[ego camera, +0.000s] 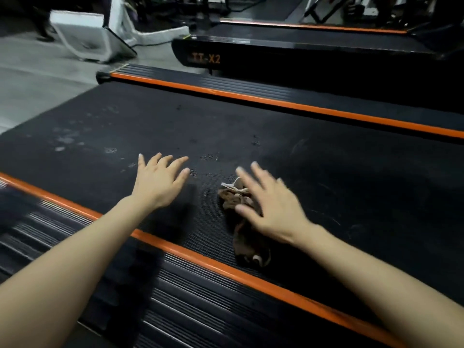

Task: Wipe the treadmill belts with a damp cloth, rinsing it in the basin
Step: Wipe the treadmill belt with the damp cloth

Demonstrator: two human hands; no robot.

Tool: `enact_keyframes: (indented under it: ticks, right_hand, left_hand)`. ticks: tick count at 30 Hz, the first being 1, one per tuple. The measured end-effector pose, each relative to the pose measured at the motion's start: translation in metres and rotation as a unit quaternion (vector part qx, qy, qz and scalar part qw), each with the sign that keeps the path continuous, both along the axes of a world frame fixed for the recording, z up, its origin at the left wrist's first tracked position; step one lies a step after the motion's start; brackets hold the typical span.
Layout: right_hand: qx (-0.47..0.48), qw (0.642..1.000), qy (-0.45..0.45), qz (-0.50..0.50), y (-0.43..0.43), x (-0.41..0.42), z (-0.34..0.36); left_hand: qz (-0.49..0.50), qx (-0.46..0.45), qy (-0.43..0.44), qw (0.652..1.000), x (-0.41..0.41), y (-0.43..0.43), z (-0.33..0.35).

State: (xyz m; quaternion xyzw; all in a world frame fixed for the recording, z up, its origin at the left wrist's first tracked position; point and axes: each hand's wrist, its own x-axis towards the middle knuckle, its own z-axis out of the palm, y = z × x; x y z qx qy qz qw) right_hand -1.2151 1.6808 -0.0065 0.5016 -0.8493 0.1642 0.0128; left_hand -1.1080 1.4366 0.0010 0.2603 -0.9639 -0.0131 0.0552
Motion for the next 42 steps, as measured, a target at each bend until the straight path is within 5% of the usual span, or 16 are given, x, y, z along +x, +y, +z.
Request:
enact_keyframes:
  ticks: [4,7,12,15,19,25,30,32,34,36,42]
  right_hand:
    - [0.031,0.995,-0.090,-0.016,-0.025,0.013,0.003]
    - [0.085,0.996,-0.018,0.031,-0.039,0.044,-0.022]
    - [-0.003,0.998,0.015,0.068,-0.025,0.017,-0.036]
    - [-0.032,0.997,0.030,-0.066,-0.035,-0.031,-0.030]
    - [0.002,0.971,-0.065,-0.229,-0.050,-0.060,-0.029]
    - [0.053,0.988,-0.019,-0.140,-0.024,0.036,-0.026]
    - [0.095,0.992,0.026,-0.080,0.003,0.031,-0.022]
    - [0.066,0.976,0.020,-0.208,-0.011,0.009,-0.023]
    - [0.009,0.921,-0.053,-0.386,-0.033,-0.005,-0.024]
    - [-0.027,0.890,-0.071,-0.449,-0.051,0.004,-0.027]
    - [-0.009,0.977,0.005,-0.211,-0.068,0.067,-0.034]
  left_hand:
    - [-0.011,-0.003,-0.001,1.000,-0.014,-0.007,-0.007]
    - [-0.036,-0.002,-0.004,0.999,-0.031,-0.012,-0.011]
    - [-0.090,0.003,0.000,0.996,-0.058,-0.030,-0.024]
    - [-0.102,0.017,-0.013,0.995,-0.070,-0.044,-0.033]
    - [-0.126,0.030,-0.023,0.991,-0.083,-0.060,-0.039]
    - [-0.182,0.061,-0.045,0.980,-0.093,-0.063,-0.045]
    - [-0.213,0.061,-0.034,0.975,-0.096,-0.069,-0.047]
    - [-0.218,0.062,-0.041,0.973,-0.097,-0.072,-0.049]
    - [-0.214,0.057,-0.040,0.974,-0.093,-0.069,-0.054]
    - [-0.212,0.051,-0.032,0.975,-0.092,-0.066,-0.058]
    - [-0.215,0.056,-0.020,0.975,-0.092,-0.068,-0.059]
